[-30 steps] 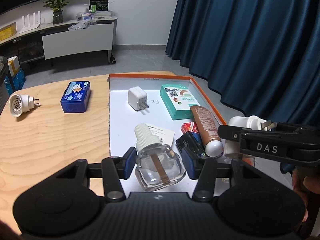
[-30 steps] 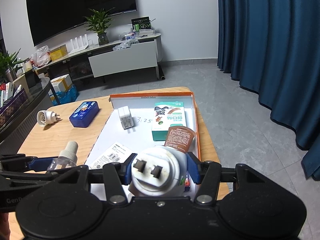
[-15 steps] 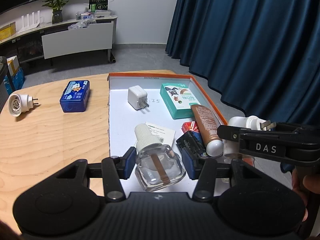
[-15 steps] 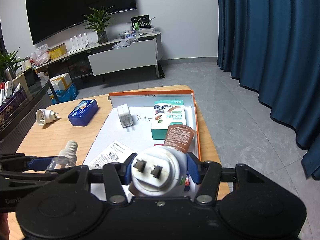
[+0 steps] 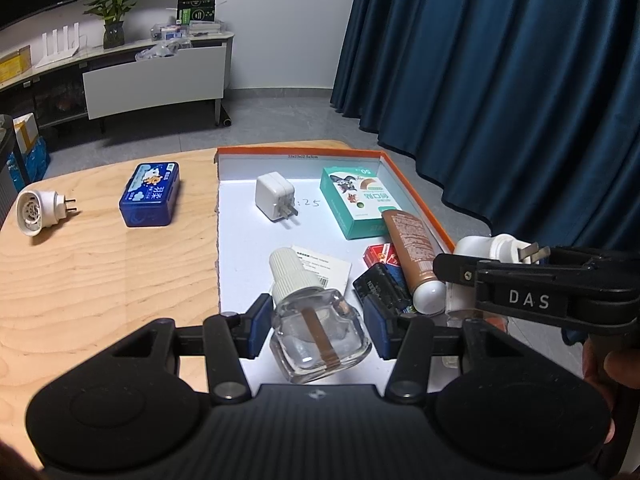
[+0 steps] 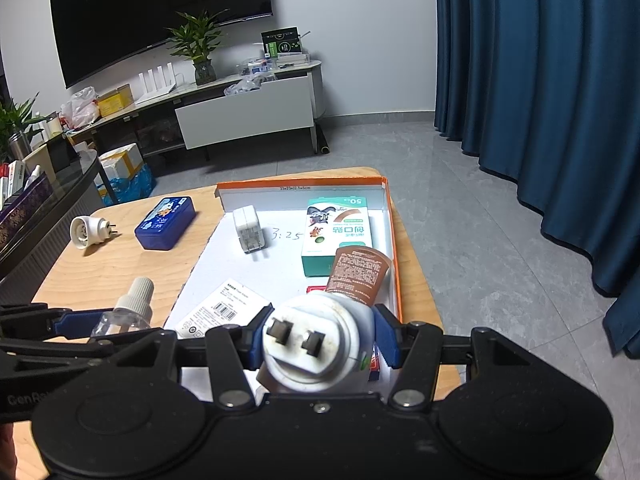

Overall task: Organize rigid objects
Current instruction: 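Lower the glass bottle and white plug into the tray with both tools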

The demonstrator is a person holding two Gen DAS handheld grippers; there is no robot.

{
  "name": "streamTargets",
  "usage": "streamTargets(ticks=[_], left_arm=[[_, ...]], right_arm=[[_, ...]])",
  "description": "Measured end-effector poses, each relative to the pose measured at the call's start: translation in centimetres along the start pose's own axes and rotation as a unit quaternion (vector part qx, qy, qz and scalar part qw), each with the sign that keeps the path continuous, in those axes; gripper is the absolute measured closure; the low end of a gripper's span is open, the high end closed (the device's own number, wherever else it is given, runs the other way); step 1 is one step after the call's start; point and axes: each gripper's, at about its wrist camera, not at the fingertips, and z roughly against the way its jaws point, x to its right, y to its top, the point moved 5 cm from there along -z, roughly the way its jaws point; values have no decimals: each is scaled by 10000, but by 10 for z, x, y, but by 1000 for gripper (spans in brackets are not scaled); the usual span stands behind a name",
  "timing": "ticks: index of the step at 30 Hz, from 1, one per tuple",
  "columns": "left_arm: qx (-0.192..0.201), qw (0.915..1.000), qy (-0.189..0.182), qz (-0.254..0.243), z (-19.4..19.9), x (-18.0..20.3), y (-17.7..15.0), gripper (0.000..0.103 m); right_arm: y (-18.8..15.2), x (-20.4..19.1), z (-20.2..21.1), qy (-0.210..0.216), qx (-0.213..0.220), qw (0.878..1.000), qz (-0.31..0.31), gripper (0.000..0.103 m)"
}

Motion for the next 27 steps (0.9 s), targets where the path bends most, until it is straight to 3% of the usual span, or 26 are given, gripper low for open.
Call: streamTargets(ticks=[27], left_arm=[[-59,10000,20,-1,-8,-2,-1,52]], right_arm=[[-3,5,-9,-94,-89,9999,-11,39]])
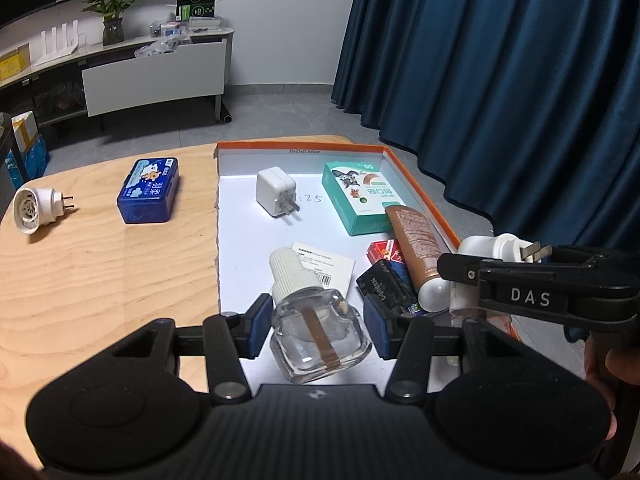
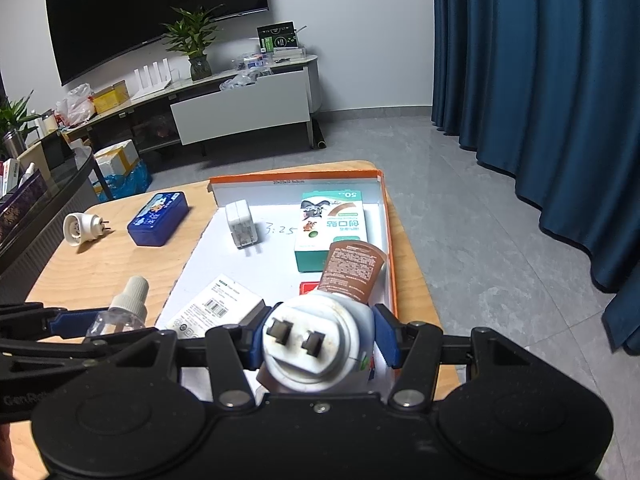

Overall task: Organize rigid objects
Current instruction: 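Lower the glass bottle and white plug into the tray with both tools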

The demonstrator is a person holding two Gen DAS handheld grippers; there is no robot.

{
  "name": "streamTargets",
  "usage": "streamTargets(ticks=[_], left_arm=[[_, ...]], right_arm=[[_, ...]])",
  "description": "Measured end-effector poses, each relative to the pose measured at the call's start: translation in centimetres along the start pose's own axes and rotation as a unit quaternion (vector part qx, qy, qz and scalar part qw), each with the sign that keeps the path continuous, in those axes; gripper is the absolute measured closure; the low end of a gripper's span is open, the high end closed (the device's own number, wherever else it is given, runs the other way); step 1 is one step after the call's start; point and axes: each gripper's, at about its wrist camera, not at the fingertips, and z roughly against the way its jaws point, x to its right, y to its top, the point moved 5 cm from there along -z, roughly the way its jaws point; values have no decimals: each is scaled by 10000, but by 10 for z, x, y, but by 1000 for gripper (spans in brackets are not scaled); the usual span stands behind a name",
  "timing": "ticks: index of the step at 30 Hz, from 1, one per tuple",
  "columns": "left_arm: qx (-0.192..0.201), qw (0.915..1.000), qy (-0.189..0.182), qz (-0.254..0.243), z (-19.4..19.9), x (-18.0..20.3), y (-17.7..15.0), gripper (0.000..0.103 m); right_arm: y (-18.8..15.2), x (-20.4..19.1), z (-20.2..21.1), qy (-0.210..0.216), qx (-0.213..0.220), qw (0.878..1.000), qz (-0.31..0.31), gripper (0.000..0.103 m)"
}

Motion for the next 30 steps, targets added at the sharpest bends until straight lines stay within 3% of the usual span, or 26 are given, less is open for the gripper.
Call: streamTargets(ticks=[22,30], left_arm=[[-89,10000,-18,24,-8,0,-3,52],[-131,9999,-42,26,-10,2,-6,52]], right_arm=[[-6,0,-11,-10,-211,9998,28,38],[5,1,3,18,181,9998,-94,34]])
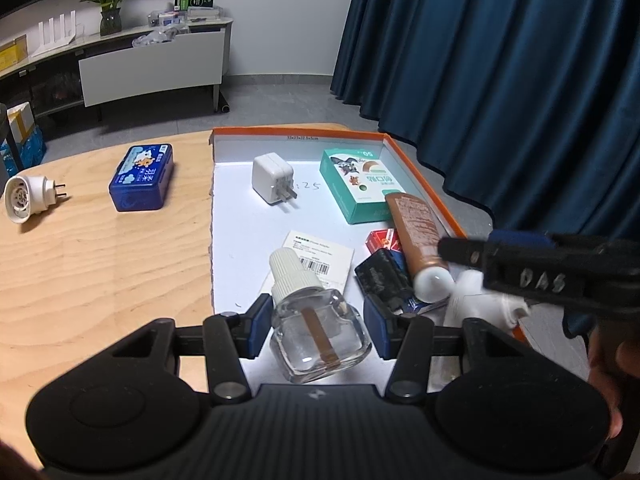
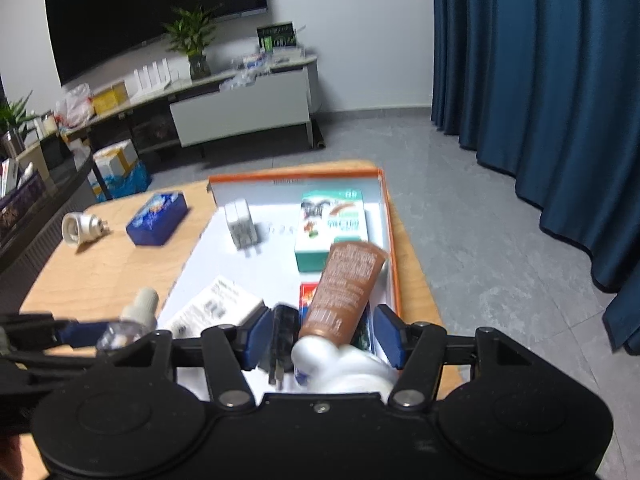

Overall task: Organize rigid objects
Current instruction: 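Lower the glass bottle and white plug into the tray with both tools, then open both tools and withdraw them from the tray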

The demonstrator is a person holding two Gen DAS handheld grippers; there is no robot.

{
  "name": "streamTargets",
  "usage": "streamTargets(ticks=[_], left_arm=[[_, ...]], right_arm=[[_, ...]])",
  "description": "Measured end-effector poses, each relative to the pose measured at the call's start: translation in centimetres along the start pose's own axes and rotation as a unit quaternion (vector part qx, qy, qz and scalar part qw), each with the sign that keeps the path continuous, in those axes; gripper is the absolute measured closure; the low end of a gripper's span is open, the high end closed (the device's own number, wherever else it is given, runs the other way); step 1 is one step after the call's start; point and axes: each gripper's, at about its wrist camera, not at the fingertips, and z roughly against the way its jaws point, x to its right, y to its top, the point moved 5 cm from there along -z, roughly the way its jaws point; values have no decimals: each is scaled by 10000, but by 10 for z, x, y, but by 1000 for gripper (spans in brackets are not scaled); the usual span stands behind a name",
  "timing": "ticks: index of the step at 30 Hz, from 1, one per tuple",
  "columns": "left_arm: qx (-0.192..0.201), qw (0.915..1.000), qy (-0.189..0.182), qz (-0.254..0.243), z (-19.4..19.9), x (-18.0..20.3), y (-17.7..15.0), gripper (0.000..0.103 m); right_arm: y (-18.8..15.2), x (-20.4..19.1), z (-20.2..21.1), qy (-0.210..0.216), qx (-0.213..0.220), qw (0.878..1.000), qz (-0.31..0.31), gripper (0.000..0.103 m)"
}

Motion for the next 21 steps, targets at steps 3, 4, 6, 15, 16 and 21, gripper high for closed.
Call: streamTargets(ticks=[3,4,6,15,16,21], left_arm=[[-54,10000,-53,-23,-2,2,-2,52],[-83,9999,-79,-39,-3,4,-2,52],[-176,9996,-184,-79,-8,7,-4,52],[-216,9990,-377,-35,-10,5,-5,39],[-192,9992,-350,21,-9,1,-3,39],[26,9997,29,229,-7,-26,7,26]], right_arm=[[6,4,7,-96,192,9997,-107,32],[8,6,7,-96,216,9996,-148,32],[10,8,9,-120,271,9994,-195,32],[14,0,8,-6,334,9992,-198,32],[15,-1,8,23,343,9992,-211,32],[18,-15,5,175,351,9991,-177,32]])
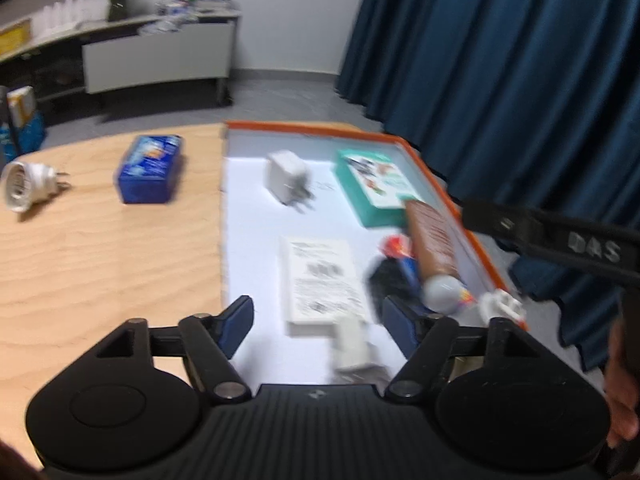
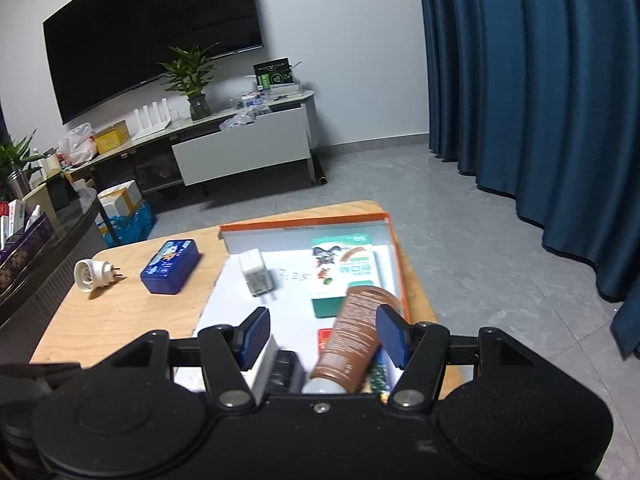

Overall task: Organize rigid objects
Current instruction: 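Open both tools and withdraw them from the tray, then grasp the blue tissue pack with the left tool while the right tool grasps the white plug adapter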

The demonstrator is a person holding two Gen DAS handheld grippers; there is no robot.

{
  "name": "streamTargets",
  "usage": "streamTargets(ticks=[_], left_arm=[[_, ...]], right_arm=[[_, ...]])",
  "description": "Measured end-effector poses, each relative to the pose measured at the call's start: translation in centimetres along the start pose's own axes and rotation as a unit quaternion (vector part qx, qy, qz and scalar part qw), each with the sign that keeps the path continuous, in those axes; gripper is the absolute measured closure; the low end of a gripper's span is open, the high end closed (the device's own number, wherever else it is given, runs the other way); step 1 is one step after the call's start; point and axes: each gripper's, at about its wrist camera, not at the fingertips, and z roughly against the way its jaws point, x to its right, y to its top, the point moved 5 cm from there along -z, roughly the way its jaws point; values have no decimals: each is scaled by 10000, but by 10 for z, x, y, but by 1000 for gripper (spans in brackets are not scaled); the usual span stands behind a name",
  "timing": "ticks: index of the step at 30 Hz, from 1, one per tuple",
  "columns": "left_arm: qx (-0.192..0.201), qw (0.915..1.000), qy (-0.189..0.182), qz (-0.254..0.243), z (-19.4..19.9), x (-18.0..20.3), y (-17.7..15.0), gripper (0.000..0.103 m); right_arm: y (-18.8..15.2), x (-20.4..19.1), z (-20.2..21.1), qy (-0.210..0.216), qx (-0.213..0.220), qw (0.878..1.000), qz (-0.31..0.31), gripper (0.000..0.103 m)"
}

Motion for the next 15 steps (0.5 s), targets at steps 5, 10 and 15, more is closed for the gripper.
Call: streamTargets(ticks=[5,10,15], left_arm=[[186,9983,524,157,-5,-40,23,18],[311,9940,1029,190,-26,-82,54,9],[162,9913,1306,-21,-62,-108,81,9]], right_arm=[[0,-17,-9,182,-62,9998,91,31],[3,-31,-20,387,-93,9991,110,31],[5,-40,-35,486,-157,9986,138,31]])
